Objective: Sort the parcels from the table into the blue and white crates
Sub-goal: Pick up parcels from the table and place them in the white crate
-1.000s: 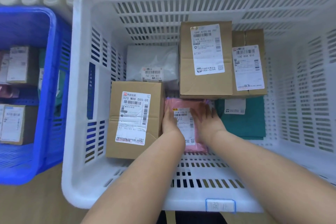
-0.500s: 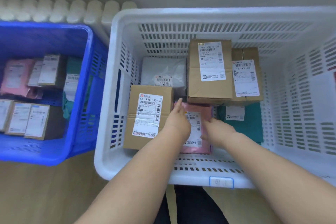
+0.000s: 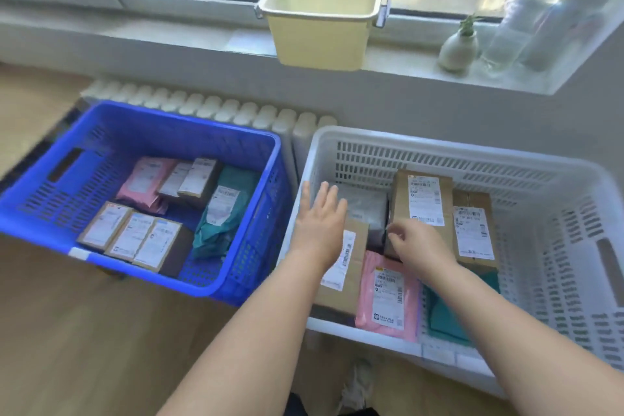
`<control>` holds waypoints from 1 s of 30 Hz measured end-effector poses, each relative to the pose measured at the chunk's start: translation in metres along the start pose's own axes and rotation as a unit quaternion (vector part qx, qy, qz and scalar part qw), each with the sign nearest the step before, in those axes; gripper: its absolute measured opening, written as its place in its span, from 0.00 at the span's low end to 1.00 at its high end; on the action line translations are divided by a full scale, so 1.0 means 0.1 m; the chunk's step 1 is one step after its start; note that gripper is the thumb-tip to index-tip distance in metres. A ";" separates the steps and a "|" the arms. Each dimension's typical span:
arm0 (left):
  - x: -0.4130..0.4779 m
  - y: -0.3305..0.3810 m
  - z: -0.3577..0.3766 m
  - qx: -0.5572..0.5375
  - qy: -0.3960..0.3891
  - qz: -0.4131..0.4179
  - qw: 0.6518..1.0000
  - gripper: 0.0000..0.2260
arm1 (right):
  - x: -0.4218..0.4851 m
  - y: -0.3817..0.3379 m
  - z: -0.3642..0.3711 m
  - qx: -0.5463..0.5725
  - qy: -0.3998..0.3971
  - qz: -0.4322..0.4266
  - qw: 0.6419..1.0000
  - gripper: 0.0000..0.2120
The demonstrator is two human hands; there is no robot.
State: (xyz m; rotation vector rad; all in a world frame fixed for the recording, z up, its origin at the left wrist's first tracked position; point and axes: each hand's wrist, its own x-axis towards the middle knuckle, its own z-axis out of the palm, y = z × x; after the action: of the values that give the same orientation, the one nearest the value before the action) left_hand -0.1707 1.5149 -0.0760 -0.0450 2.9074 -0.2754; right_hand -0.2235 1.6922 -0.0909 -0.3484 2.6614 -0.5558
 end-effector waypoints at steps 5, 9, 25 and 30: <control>-0.36 -0.68 -0.04 -0.031 0.025 -0.064 0.997 0.28 | -0.06 -0.87 -0.02 0.002 0.045 -0.085 0.995 0.14; -0.83 -1.39 0.07 -0.055 0.040 -0.133 0.989 0.29 | -0.19 -1.67 0.20 -0.001 0.069 -0.166 0.984 0.13; -3.24 -4.69 0.88 -0.235 0.096 -0.395 0.883 0.26 | -0.86 -5.41 2.14 -0.063 -0.047 -0.360 0.930 0.19; -3.47 -5.49 1.11 -0.245 0.075 -0.453 0.854 0.26 | -0.64 -6.35 2.44 -0.086 -0.062 -0.406 0.908 0.20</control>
State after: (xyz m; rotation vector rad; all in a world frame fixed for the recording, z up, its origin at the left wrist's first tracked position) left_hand 0.1973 0.9734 -0.0037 -1.5363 2.7781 0.3553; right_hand 0.0384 1.0670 -0.0031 -1.5215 2.3525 -0.4923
